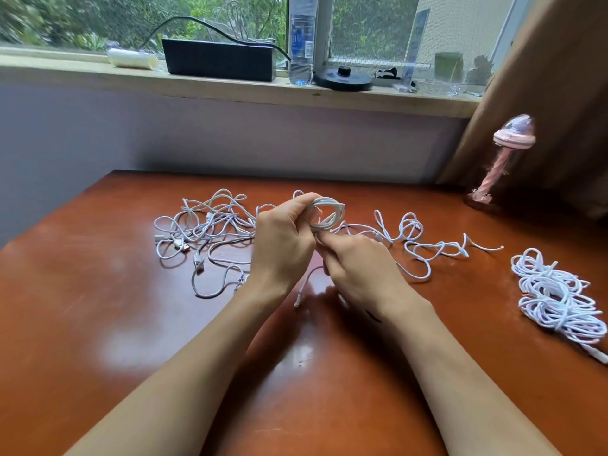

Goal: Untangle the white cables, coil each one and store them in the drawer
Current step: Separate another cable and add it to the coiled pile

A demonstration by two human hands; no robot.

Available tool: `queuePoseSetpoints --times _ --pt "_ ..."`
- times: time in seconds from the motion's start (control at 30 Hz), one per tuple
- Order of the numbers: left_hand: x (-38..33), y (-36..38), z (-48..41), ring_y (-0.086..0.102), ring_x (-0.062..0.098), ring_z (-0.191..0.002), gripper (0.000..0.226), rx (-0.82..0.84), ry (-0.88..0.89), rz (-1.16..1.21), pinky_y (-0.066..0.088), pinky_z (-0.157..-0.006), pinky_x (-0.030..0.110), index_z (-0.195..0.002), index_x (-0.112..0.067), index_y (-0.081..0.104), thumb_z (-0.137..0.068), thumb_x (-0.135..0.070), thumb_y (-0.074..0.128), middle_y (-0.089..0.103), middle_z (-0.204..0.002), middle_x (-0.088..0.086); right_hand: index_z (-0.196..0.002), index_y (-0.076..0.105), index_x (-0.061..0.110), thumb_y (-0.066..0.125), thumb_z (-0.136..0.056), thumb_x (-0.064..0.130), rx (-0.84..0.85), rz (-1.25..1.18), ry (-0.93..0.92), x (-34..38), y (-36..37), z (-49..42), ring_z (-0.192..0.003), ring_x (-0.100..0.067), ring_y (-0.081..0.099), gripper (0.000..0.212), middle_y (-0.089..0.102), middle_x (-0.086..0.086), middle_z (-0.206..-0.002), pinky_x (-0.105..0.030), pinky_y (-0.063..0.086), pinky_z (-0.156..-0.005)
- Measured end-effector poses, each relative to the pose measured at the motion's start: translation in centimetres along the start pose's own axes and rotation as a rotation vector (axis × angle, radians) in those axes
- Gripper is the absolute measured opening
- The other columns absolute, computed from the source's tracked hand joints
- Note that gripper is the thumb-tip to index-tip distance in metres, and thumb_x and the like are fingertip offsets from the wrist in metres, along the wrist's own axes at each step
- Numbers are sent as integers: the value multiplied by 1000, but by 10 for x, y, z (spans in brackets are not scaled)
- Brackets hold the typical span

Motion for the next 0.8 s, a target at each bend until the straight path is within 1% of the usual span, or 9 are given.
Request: queuePoseSetpoints --times 0.07,0.13,0.2,0.33,0.47,0.53,0.6,0.7,0.8 --pt "1 1 1 71 11 -86 23 13 20 -12 53 -80 22 -111 -9 76 -94 -7 61 78 -101 1 -109 67 25 44 -105 38 -36 6 -13 1 -3 0 -96 -40 63 27 74 -9 -98 -44 47 -71" --pt "3 1 0 71 11 -87 24 21 22 -20 53 -81 22 -111 -9 77 -94 -6 60 78 -102 1 -112 70 28 41 -100 44 -89 -22 -26 3 -9 -1 -92 -37 65 35 74 -5 -91 -43 51 -70" --pt "6 2 0 72 13 -84 25 44 21 -44 53 -79 24 -110 -11 77 -93 -7 59 78 -99 1 -107 73 28 42 -97 46 -140 -46 -31 4 -13 0 -85 -35 66 37 73 -3 -84 -44 53 -67" --pt "6 6 1 68 17 -77 28 88 29 -72 52 -74 30 -106 -13 77 -89 -10 55 78 -90 1 -91 76 27 62 -94 39 -290 -20 -18 2 -26 3 -76 -31 67 18 73 1 -78 -35 47 -57" --pt "10 14 3 69 21 -79 31 153 16 -81 55 -75 38 -106 -16 78 -86 -8 56 78 -91 0 -94 77 30 65 -92 40 -285 -65 41 -4 -29 4 -82 -25 70 16 76 7 -86 -34 49 -63" --pt "16 14 3 70 18 -78 30 137 -40 -69 55 -75 37 -107 -14 77 -87 -8 56 78 -90 1 -96 75 30 65 -95 38 -245 -99 56 -7 -26 3 -84 -22 68 13 75 8 -87 -34 48 -66" --pt "25 14 4 70 15 -72 27 134 -149 8 58 -71 37 -105 -15 77 -90 -8 56 76 -83 -1 -96 74 29 64 -96 36 -229 -121 42 -9 -25 2 -82 -21 65 12 72 8 -86 -32 45 -68" --pt "41 18 6 73 22 -69 21 152 -370 201 62 -67 46 -98 -15 74 -96 -7 55 72 -75 0 -101 74 25 59 -98 34 -213 -115 -7 -9 -23 -1 -88 -24 65 18 72 5 -93 -37 51 -73" --pt "47 16 6 74 28 -73 19 134 -450 257 62 -69 51 -93 -18 73 -97 -11 56 72 -73 -1 -104 73 21 55 -99 33 -195 -142 -35 -9 -19 -2 -92 -28 66 22 73 2 -98 -43 53 -78"
Point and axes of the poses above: each hand's wrist, its own z-axis away from the middle knuckle, its own y-axis out of the palm, x = y × z, the point moved 9 cm from there along -z, towards the middle knuckle
